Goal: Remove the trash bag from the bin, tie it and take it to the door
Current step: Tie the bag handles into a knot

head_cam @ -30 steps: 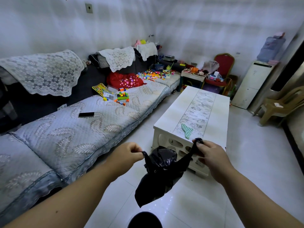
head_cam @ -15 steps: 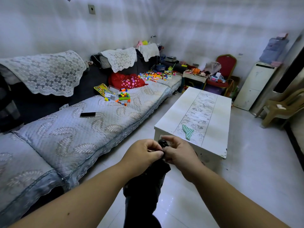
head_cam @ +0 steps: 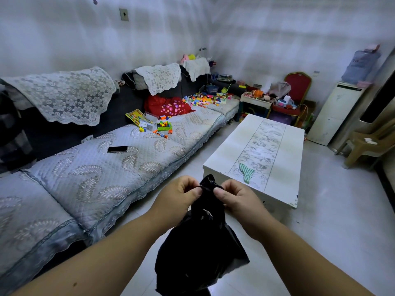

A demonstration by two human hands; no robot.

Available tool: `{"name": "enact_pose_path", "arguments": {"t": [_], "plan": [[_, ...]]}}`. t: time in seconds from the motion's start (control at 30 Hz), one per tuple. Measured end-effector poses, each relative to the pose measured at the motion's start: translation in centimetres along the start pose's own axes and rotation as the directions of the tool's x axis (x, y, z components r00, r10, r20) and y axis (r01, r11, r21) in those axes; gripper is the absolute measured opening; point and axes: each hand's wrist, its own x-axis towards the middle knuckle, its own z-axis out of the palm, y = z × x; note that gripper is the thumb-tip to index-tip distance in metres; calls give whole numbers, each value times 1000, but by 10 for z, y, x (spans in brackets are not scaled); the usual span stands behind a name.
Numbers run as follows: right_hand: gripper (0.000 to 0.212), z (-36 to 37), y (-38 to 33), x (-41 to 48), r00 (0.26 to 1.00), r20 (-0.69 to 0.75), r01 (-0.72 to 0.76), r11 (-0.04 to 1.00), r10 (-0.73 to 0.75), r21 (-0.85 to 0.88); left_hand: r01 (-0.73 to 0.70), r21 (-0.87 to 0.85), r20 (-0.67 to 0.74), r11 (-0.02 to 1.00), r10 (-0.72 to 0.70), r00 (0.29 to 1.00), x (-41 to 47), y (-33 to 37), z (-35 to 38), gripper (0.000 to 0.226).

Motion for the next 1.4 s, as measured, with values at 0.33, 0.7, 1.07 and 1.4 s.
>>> {"name": "enact_pose_path", "arguments": {"t": [0.33, 0.7, 1.07, 1.4], "plan": [[10, -5, -10, 0, 997, -68, 32, 982, -19, 184, 58, -186, 17, 981, -56, 998, -4, 1, -1, 19], [18, 3, -14, 5, 998, 65, 30, 982, -19, -184, 34, -138, -42, 990, -40, 998, -18, 5, -8, 21], [34, 27, -14, -8, 983, 178, 66, 986, -39, -152, -29, 96, -103, 995, 39, 994, -34, 13, -11, 20], [28, 11, -20, -4, 925, 360, -197, 964, 122, 181, -13, 613, -45, 790, 52, 998, -48, 11, -24, 9]]}}
